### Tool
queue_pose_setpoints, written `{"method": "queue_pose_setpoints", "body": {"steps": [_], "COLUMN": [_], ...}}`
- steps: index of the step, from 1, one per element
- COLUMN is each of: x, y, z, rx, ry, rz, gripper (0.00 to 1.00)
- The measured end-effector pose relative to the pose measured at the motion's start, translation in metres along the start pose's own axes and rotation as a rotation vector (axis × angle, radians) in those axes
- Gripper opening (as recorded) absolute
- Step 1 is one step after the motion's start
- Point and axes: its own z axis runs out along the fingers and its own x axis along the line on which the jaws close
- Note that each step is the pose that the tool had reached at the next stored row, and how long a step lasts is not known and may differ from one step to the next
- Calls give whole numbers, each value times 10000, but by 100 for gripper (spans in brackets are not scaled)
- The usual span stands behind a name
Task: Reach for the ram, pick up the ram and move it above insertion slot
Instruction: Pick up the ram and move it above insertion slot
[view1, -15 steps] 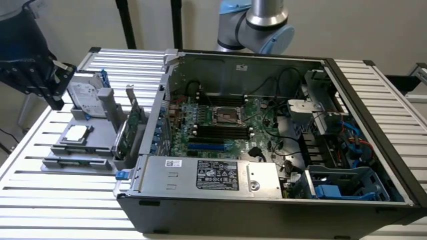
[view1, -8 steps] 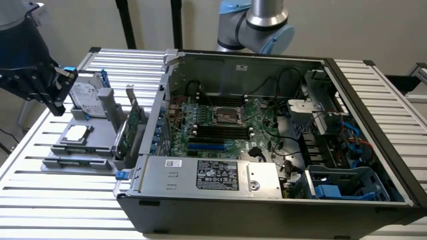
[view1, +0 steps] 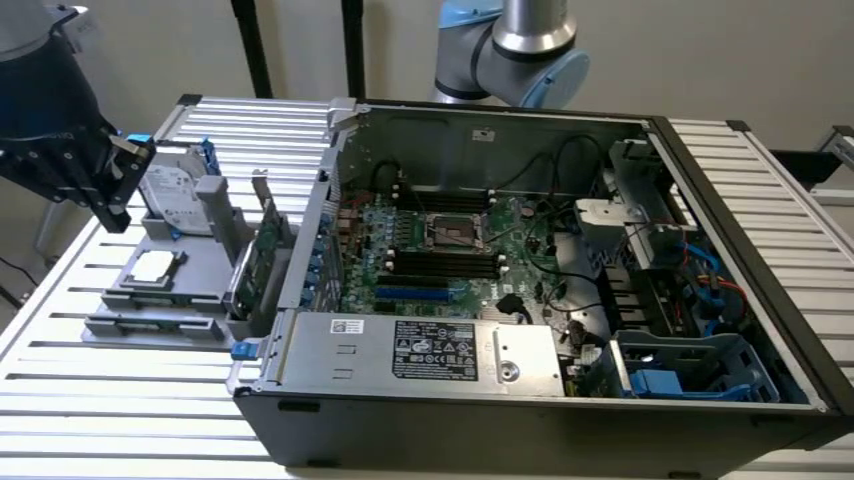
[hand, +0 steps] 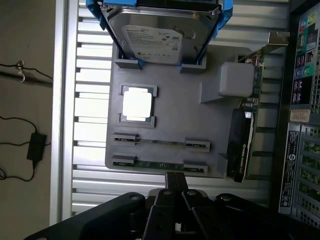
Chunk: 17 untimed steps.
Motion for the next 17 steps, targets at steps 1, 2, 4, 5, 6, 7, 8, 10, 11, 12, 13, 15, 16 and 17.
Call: {"method": "queue_pose_setpoints", "body": {"steps": [1,2,4,5,6,7,8,10,11,12,13,15,16,17], "x": [0,0,0,0,0,0,0,0,0,0,0,0,0,0], "y": [0,0,-1,-1,-1,-2,-1,-1,-1,-1,-1,-2,-2,-2], "z": [0,0,0,1,6,10,15,23,27,31,35,43,47,52], "rx": [1,0,0,1,5,5,6,8,8,9,9,11,12,12], "ry": [0,0,0,0,0,1,6,18,24,29,34,45,51,57], "rz": [0,0,-1,-1,-3,-50,-205,-573,-754,-938,-1119,-1473,-1654,-1848], "gripper": [11,11,11,11,11,11,11,11,11,11,11,11,11,11]}}
